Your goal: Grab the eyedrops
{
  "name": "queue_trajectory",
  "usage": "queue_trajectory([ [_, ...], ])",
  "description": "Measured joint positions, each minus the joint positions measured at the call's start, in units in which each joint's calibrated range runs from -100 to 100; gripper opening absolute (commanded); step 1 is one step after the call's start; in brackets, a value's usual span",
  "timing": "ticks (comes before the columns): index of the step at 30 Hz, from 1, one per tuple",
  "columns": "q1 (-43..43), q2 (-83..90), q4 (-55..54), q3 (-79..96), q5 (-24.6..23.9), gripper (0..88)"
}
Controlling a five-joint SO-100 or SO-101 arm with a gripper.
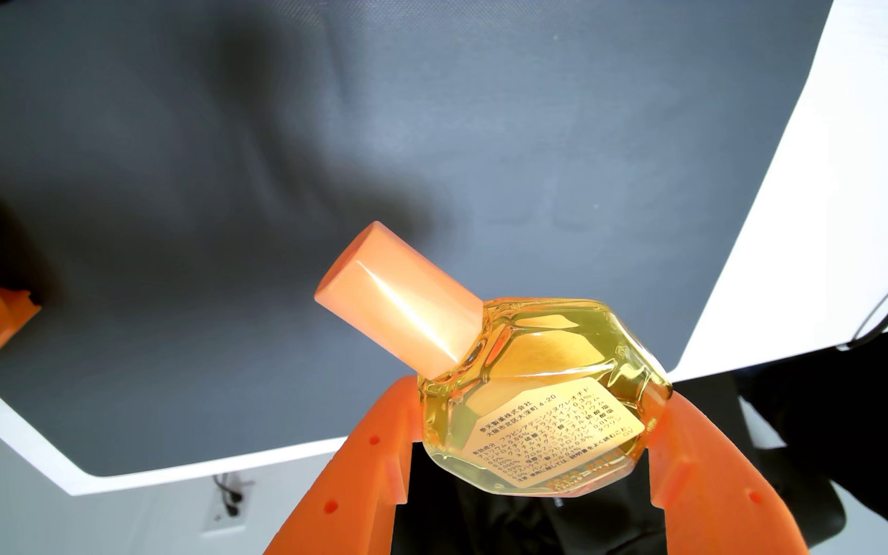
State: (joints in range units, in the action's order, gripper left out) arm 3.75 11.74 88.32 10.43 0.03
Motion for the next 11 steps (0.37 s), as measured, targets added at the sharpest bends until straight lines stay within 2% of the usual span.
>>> queue_trajectory([
  [11,0.5,-5.0,1.0,-6.6,1.1,0.6],
])
